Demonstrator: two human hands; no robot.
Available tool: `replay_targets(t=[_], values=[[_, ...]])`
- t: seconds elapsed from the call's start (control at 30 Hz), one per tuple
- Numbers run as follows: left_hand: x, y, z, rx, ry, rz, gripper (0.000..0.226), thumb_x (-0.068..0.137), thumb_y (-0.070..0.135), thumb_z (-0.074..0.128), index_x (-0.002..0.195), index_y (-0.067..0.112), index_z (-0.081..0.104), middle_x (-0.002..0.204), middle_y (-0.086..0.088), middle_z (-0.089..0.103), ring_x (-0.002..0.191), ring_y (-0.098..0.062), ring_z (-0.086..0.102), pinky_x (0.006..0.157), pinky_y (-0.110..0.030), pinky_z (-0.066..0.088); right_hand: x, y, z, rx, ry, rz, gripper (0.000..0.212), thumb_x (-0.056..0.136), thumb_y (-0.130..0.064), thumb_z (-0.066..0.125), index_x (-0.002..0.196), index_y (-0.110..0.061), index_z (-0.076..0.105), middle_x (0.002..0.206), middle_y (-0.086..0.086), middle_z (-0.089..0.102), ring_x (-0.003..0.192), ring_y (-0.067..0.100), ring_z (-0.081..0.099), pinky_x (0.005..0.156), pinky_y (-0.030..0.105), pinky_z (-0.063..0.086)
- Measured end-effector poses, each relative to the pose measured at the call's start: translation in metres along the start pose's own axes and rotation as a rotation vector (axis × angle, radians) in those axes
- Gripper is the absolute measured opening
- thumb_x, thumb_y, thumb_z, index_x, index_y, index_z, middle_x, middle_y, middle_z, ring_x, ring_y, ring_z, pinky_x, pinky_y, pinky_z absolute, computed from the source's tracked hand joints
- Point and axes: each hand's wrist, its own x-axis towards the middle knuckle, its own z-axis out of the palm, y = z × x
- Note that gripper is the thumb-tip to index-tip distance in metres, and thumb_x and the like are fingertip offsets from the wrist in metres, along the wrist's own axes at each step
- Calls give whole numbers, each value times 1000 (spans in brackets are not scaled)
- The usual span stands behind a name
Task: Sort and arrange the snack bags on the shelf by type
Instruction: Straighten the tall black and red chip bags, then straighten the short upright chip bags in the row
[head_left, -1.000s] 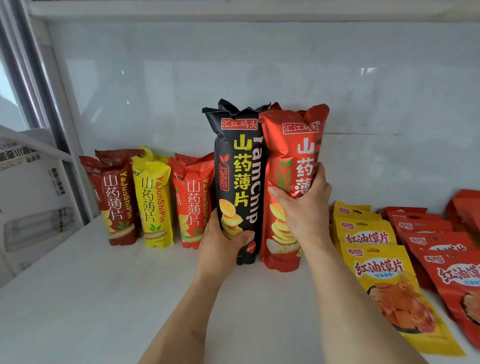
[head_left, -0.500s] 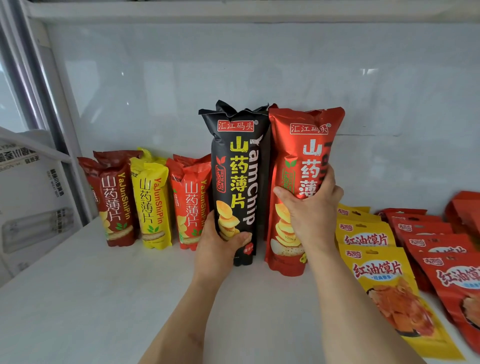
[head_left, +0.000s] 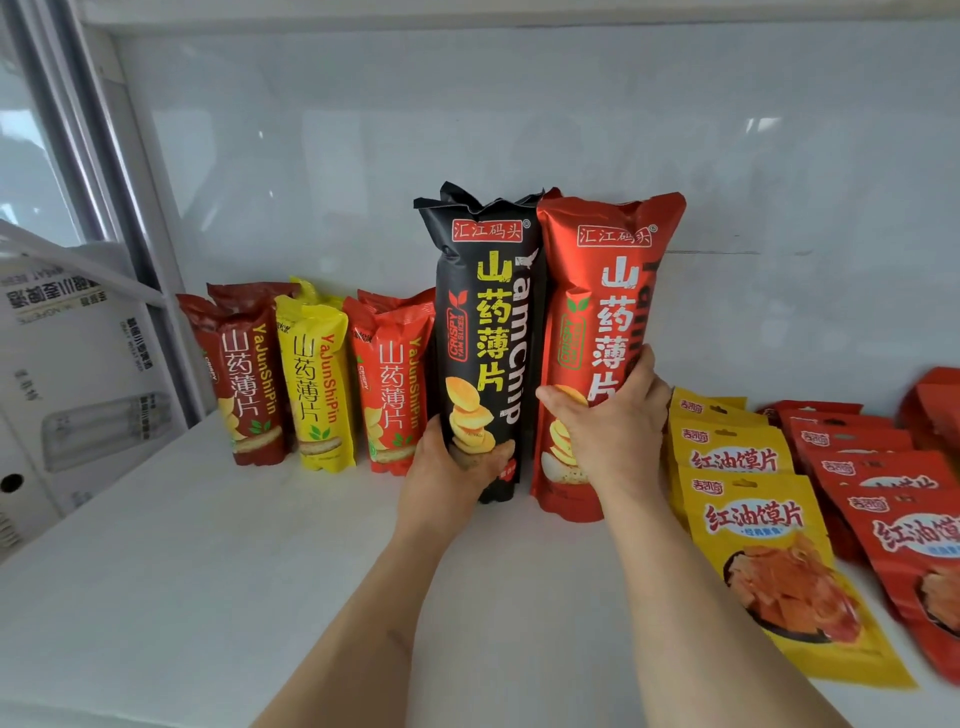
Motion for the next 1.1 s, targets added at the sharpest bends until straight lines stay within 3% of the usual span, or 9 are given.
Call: replay_targets(t=[0.13, 0.3, 0.43, 0.53, 0.6, 0.67, 0.87, 1.0, 1.1], values=[[-10, 3, -8, 241, -21, -13, 89, 80, 46, 78, 152, 20, 33, 149, -1, 50, 134, -25, 50, 104, -42, 48, -20, 1, -4, -102, 37, -34, 114, 70, -66, 74, 153, -14, 15, 153, 13, 29, 140, 31, 31, 110, 49, 36], [-26, -3, -23, 664, 40, 104, 60, 97, 48, 55, 149, 22, 38, 146, -1, 52, 129, -25, 53, 97, -38, 49, -60, -7, 6, -119, 230, -272, 76, 84, -49, 72, 142, -11, 42, 144, 14, 44, 132, 31, 41, 101, 45, 43], [-24, -8, -52, 820, 118, 298, 39, 101, 44, 48, 132, 23, 56, 130, -1, 63, 117, -25, 59, 90, -36, 49, -85, -23, 30, -87, 175, -526, 34, 91, -29, 68, 121, -11, 64, 120, 7, 63, 113, 25, 56, 91, 40, 50], [-9, -22, -80, 780, 178, 439, 23, 94, 34, 63, 109, 18, 70, 108, -3, 71, 98, -29, 67, 75, -37, 52, -95, -43, 55, -44, 103, -563, 25, 91, -21, 67, 114, -10, 67, 111, 5, 66, 103, 25, 61, 85, 40, 54], [5, -35, -100, 734, 222, 506, 19, 88, 28, 72, 101, 14, 72, 101, -6, 73, 91, -31, 69, 70, -39, 55, -100, -59, 74, -15, 35, -486, 29, 94, -25, 63, 121, -12, 64, 116, 4, 65, 107, 24, 62, 86, 43, 55], [19, -44, -118, 655, 264, 520, 26, 87, 24, 74, 108, 9, 72, 109, -10, 72, 97, -34, 68, 74, -43, 57, -103, -76, 93, 23, -40, -380, 42, 96, -31, 60, 135, -14, 55, 129, 4, 60, 120, 22, 58, 96, 42, 50], [42, -57, -145, 301, 238, 284, 63, 94, 26, 68, 146, 3, 43, 150, -16, 44, 140, -33, 40, 114, -47, 38, -107, -119, 140, 41, -63, -207, 82, 92, -41, 64, 156, -15, 19, 155, 5, 33, 142, 21, 33, 110, 28, 29], [56, -71, -146, 131, 152, 111, 74, 93, 28, 69, 151, 3, 31, 149, -16, 44, 138, -32, 41, 110, -43, 38, -105, -131, 157, -62, 60, -223, 92, 88, -43, 68, 157, -13, 13, 160, 13, 23, 147, 28, 22, 118, 38, 23], [68, -83, -141, 64, 75, -14, 75, 90, 29, 71, 149, 3, 32, 147, -16, 48, 135, -34, 46, 107, -45, 43, -96, -139, 162, -68, 123, -216, 97, 87, -44, 69, 157, -12, 10, 161, 14, 21, 148, 28, 21, 119, 38, 21]])
